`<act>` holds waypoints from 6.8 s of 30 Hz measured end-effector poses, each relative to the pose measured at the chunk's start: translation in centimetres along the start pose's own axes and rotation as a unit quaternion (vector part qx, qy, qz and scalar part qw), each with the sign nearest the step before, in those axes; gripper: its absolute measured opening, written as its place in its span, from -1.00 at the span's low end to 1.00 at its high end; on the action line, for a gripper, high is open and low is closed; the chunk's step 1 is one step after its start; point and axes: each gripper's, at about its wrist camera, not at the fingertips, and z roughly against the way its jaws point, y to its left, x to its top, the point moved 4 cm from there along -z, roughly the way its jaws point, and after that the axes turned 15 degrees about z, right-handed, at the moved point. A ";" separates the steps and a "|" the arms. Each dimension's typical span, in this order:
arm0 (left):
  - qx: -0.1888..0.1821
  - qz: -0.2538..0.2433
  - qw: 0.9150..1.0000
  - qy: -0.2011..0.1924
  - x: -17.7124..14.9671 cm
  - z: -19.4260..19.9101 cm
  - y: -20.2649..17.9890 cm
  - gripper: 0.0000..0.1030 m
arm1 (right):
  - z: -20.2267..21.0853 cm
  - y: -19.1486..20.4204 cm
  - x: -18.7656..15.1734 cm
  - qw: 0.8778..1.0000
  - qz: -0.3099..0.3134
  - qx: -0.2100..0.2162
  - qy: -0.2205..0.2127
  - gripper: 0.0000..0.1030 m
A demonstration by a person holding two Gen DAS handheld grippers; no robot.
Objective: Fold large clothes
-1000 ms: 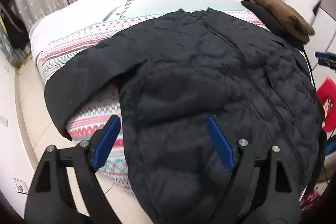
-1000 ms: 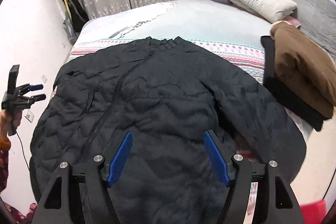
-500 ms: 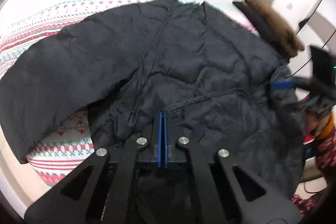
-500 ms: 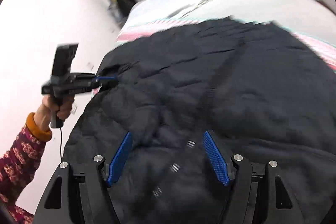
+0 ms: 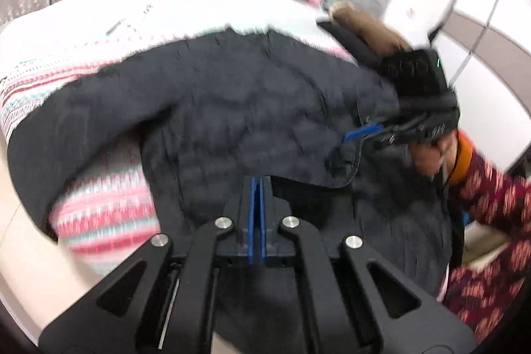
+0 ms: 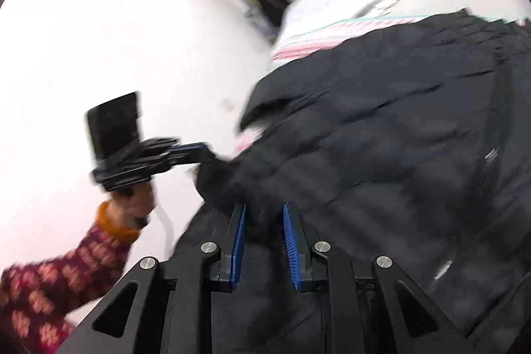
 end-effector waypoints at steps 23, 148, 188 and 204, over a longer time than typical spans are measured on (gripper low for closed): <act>0.024 -0.066 0.992 0.104 -3.7 -7.2 -8.1 0.34 | 9.8 0.0 -5.8 0.973 -0.011 -0.219 0.070 0.12; 0.002 -0.026 0.999 0.018 12.0 -40.2 -31.5 0.57 | 40.5 -3.6 -5.5 0.616 0.100 -0.774 0.108 -0.90; -0.054 0.170 0.984 0.000 12.5 -17.7 -7.0 0.58 | 23.2 -10.4 10.0 0.895 -0.010 -0.443 0.053 0.12; -0.021 0.176 0.984 0.000 16.4 -22.3 -7.3 -0.74 | 27.0 -29.1 -4.0 0.882 -0.253 -0.392 -0.062 -0.79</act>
